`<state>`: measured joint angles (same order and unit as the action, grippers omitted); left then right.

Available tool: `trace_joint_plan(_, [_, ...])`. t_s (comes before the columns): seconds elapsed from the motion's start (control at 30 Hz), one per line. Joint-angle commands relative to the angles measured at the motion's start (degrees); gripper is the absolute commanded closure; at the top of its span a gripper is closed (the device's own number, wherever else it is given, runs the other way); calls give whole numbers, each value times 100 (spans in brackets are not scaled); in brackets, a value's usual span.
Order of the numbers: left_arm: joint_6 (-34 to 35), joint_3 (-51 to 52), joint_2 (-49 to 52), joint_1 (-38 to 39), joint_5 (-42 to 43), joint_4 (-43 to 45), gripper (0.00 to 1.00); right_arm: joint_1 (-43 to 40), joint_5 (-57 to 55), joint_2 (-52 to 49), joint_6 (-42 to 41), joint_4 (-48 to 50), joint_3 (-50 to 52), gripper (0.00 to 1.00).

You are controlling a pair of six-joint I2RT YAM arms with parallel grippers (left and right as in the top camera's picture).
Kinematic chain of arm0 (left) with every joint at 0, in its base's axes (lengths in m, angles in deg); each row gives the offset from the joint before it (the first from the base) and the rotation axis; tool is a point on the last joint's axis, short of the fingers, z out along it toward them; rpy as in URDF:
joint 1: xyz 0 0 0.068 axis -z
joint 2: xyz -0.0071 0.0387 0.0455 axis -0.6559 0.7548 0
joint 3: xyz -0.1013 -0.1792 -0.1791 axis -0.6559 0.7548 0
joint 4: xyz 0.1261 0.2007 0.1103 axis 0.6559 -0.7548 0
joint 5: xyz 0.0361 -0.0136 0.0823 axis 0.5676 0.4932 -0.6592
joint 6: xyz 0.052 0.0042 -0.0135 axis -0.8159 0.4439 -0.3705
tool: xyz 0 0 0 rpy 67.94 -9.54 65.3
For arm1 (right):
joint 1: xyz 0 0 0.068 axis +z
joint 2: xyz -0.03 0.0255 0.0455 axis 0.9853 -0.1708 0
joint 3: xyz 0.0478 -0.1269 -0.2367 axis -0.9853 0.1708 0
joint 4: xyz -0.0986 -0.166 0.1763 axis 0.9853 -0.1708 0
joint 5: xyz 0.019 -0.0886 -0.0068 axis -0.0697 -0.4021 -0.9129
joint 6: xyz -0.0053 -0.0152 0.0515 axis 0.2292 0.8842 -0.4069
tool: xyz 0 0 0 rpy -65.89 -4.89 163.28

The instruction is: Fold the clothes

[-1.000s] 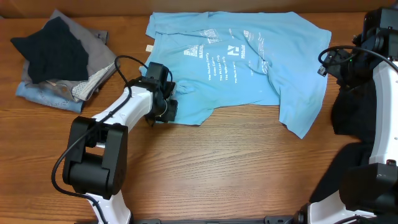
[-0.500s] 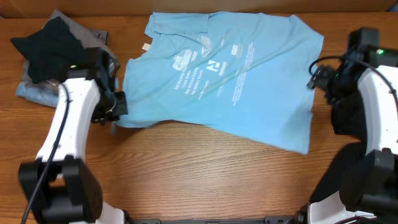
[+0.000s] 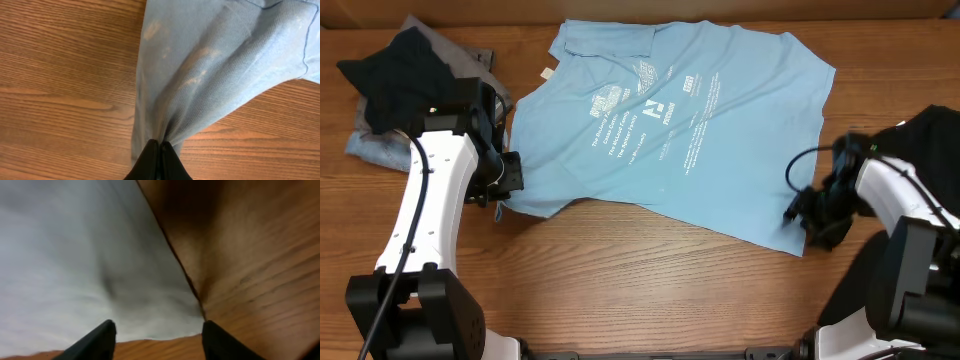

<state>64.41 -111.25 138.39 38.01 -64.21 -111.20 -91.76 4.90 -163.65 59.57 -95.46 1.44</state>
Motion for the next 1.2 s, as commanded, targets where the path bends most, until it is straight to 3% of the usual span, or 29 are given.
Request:
trace_joint_plan(0.0, [98,-26,-22,37,-74,-4,96,-7,79,87,-236,249,396,55])
trace_joint_plan(0.07, [101,-26,-22,37,-74,-7,96,-7,81,90,-245,323,415,77])
trace_joint_plan(0.17, [101,-26,-22,37,-74,-70,96,-57,76,114,-245,365,308,96])
trace_joint_plan(0.53, [393,-24,-107,33,-120,-881,96,-931,-400,1401,-367,-1078,-1056,96])
trace_joint_plan(0.93, [660,435,-1115,33,15,-1801,96,-942,-426,2184,-341,-1958,-1088,96])
trace_joint_plan(1.17, [710,551,-1891,33,-48,-1727,96,-942,-398,2326,-321,-2264,-1088,96])
